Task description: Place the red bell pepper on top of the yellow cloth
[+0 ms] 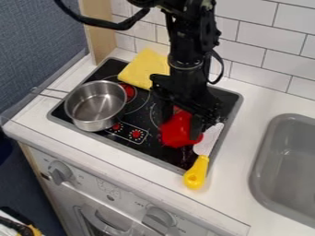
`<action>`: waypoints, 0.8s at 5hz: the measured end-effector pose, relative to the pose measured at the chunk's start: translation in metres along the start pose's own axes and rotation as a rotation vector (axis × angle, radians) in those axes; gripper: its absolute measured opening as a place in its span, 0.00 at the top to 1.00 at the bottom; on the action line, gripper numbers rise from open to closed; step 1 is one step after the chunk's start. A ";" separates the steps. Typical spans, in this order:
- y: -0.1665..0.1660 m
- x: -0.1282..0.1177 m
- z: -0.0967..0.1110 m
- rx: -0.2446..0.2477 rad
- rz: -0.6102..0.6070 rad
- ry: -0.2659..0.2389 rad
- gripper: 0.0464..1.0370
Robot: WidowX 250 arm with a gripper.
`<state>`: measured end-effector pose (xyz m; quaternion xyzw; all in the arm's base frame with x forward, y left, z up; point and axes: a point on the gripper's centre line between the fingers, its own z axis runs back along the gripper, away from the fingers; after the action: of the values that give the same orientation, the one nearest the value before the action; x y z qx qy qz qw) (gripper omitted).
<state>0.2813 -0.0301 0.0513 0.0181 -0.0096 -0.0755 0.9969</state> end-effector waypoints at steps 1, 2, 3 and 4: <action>0.010 -0.001 0.009 -0.008 0.019 -0.005 0.33; 0.032 0.011 0.039 -0.021 0.081 -0.088 0.59; 0.053 0.022 0.057 -0.031 0.123 -0.136 0.84; 0.057 0.026 0.049 -0.042 0.125 -0.115 0.92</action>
<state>0.3142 0.0207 0.1032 -0.0077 -0.0663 -0.0142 0.9977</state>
